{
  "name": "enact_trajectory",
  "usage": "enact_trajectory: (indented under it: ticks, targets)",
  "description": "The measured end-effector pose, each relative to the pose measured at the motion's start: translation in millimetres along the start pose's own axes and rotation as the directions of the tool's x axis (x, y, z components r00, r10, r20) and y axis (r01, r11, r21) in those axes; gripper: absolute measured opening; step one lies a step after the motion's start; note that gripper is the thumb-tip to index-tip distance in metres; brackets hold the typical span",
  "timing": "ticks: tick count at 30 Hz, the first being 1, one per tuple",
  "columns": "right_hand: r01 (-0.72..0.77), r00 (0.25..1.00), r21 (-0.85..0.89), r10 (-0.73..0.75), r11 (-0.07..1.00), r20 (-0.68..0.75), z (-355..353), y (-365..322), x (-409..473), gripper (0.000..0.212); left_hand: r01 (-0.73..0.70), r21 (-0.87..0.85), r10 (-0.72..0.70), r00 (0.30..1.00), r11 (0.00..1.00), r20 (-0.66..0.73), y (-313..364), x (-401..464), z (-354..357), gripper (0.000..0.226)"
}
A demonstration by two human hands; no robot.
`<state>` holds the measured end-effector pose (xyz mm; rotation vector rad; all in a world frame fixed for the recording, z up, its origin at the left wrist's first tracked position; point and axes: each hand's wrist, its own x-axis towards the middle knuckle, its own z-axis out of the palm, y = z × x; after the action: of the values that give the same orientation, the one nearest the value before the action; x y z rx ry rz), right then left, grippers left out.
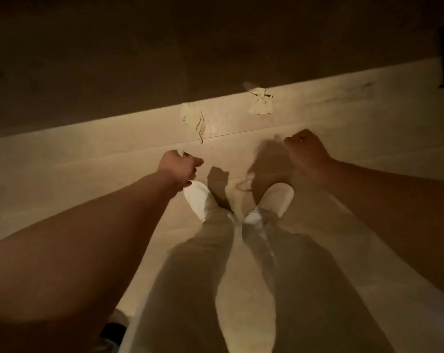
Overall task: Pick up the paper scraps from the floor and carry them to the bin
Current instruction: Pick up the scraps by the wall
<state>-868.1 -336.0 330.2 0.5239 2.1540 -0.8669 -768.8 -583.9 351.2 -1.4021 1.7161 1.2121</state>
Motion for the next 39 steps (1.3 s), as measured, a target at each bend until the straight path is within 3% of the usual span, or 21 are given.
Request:
enact_trajectory:
  ticks: [4, 8, 12, 15, 19, 21, 24, 27, 31, 34, 37, 39]
  targets:
    - [0.045, 0.998, -0.143, -0.052, 0.989, -0.043, 55, 13, 112, 0.042, -0.031, 0.055, 0.036, 0.995, 0.998, -0.097, -2, 132, 44, 0.056]
    - [0.094, 0.995, -0.203, -0.101, 0.975, -0.026, 115, 35, 206, 0.084, -0.038, 0.152, 0.068, 0.978, 0.988, -0.198, -12, 249, 81, 0.079]
    - [0.174, 0.980, -0.331, -0.197, 0.927, -0.036, 152, 47, 293, 0.084, -0.066, 0.180, 0.124, 0.935, 0.981, -0.332, -16, 334, 103, 0.072]
    - [0.174, 0.961, -0.453, -0.251, 0.874, -0.114, 168, 47, 342, 0.090, -0.085, 0.204, 0.157, 0.916, 0.975, -0.369, -24, 375, 111, 0.070]
    - [0.194, 0.949, -0.517, -0.292, 0.834, -0.115, 174, 44, 376, 0.090, -0.111, 0.294, 0.232, 0.880, 0.949, -0.415, -37, 398, 115, 0.065]
    - [0.200, 0.943, -0.512, -0.306, 0.836, -0.130, 175, 44, 382, 0.077, -0.177, 0.341, 0.315, 0.857, 0.923, -0.407, -43, 402, 118, 0.055]
    - [0.196, 0.927, -0.552, -0.337, 0.811, -0.165, 177, 45, 388, 0.037, -0.245, 0.400, 0.399, 0.841, 0.883, -0.366, -49, 405, 119, 0.041]
    - [0.208, 0.945, -0.567, -0.313, 0.797, -0.094, 178, 53, 380, 0.021, -0.253, 0.417, 0.383, 0.884, 0.873, -0.267, -55, 397, 120, 0.037]
    - [0.226, 0.970, -0.517, -0.237, 0.826, 0.046, 166, 57, 317, 0.033, -0.202, 0.292, 0.243, 0.964, 0.935, -0.111, -60, 344, 117, 0.035]
    - [0.150, 0.988, -0.499, -0.153, 0.853, 0.034, 136, 49, 239, 0.053, -0.152, 0.257, 0.174, 0.983, 0.954, -0.065, -55, 271, 103, 0.045]
    - [0.126, 0.992, -0.469, -0.116, 0.874, 0.050, 93, 34, 144, 0.044, -0.140, 0.157, 0.136, 0.990, 0.978, 0.034, -40, 171, 80, 0.039]
    - [0.073, 0.996, -0.335, -0.050, 0.939, 0.078, 61, 19, 70, 0.040, -0.128, 0.123, 0.122, 0.991, 0.984, 0.060, -31, 99, 60, 0.029]
